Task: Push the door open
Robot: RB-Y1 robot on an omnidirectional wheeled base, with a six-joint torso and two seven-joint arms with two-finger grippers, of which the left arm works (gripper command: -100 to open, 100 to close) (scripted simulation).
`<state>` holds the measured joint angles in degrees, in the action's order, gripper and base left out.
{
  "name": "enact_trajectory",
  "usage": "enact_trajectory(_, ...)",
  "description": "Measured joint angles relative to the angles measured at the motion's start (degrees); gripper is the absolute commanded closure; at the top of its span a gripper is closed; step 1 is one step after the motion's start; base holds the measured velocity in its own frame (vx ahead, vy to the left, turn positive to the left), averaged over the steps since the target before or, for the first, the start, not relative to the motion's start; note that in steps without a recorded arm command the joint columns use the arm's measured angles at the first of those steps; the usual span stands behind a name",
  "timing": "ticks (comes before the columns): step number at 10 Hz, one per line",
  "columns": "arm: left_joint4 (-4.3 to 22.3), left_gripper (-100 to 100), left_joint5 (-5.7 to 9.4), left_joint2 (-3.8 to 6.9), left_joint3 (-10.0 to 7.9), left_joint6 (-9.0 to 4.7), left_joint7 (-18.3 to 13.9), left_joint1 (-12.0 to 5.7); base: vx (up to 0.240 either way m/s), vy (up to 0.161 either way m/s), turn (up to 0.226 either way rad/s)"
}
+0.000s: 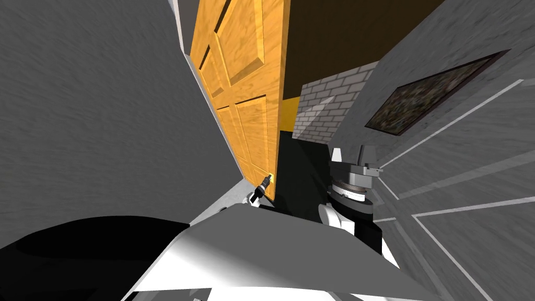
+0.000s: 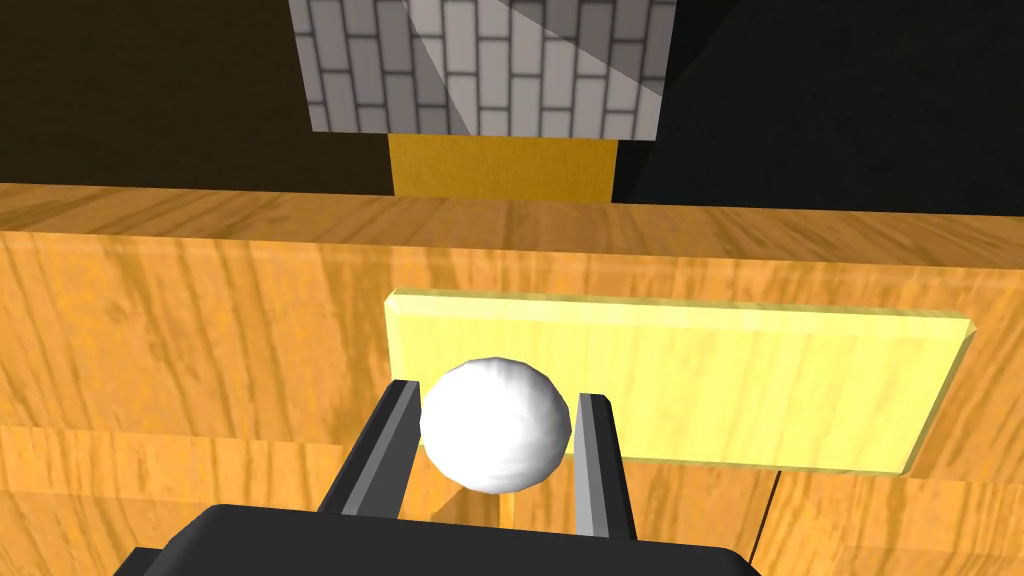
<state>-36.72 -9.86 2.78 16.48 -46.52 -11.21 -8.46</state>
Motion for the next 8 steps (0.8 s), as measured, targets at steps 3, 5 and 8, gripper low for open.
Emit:
enact_trajectory(3,2.1,100,0.91,0.09,-1.56,-1.23,0.7,-1.47,0.104,-0.075,0.006)
enact_trajectory(5,0.9,100,1.20,0.33,-2.07,-0.73,0.8,-0.73,0.118,-0.099,0.022)
enact_trajectory(8,3.0,100,2.41,1.06,-4.17,-1.62,1.6,-1.32,0.097,-0.092,0.024)
